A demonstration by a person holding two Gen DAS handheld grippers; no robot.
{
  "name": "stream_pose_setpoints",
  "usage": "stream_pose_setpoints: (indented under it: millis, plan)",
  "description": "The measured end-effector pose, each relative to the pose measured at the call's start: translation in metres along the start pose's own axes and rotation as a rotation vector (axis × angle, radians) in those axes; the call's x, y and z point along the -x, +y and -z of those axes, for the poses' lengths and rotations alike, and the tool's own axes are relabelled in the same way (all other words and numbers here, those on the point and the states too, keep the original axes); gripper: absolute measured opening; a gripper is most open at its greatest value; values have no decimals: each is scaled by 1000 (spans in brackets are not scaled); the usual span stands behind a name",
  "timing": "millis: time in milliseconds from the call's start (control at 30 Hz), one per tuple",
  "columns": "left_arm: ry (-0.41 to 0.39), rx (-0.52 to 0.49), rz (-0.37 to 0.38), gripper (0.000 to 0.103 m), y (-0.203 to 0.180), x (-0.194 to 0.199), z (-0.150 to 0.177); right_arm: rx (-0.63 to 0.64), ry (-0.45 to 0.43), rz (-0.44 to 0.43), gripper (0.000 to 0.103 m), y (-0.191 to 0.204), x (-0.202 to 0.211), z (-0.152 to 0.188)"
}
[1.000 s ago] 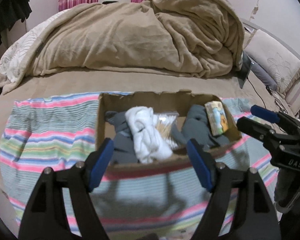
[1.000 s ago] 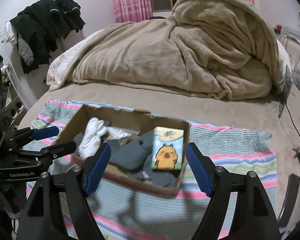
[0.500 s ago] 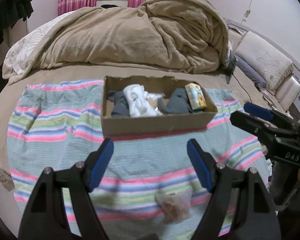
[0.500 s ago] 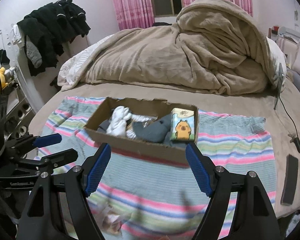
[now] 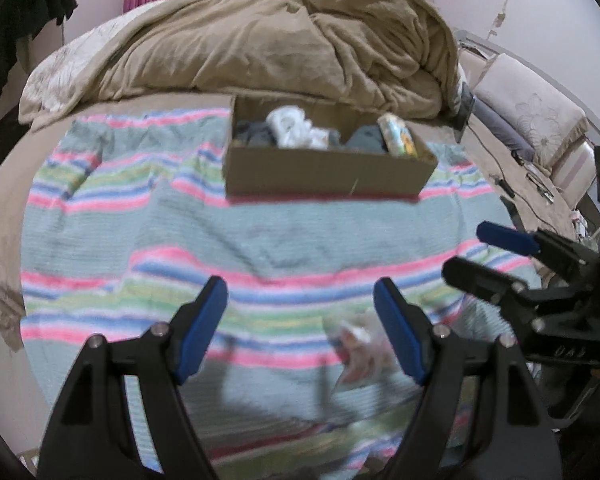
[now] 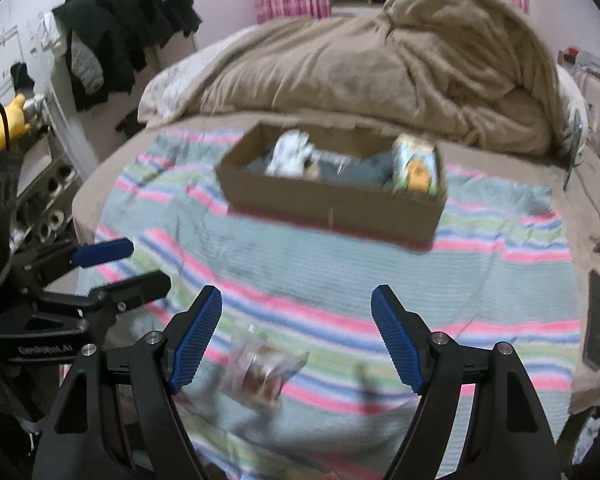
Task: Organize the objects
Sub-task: 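Withdraw both tools from the box toward the clear snack bag, then grasp the clear snack bag with the right tool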
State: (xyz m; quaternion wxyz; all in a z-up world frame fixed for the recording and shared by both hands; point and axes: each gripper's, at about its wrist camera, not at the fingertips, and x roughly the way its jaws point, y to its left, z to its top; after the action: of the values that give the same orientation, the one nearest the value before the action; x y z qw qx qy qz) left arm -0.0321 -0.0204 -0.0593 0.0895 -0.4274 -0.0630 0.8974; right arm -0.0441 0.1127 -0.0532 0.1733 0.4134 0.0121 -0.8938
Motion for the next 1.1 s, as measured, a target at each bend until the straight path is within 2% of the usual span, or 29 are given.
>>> stream_pose_setpoints:
  millis: [300, 600, 667, 700, 833, 1100]
  plan:
    - [57, 21, -13, 77, 16, -14, 33, -3, 111, -18, 80, 17, -43, 30]
    - [68, 9, -38, 77, 27, -29, 46, 13, 192, -8, 79, 31, -78, 45]
    - [69, 6, -40, 77, 27, -32, 45, 29, 210, -1, 75, 34, -85, 47]
    - [71, 4, -41, 77, 27, -33, 46, 33, 215, 1, 67, 34, -87, 47]
    - [74, 2, -38, 77, 28, -36, 43, 35, 217, -15, 53, 34, -89, 46]
    - [78, 8, -36, 77, 28, -40, 36, 20, 180, -27, 47, 22, -74, 34]
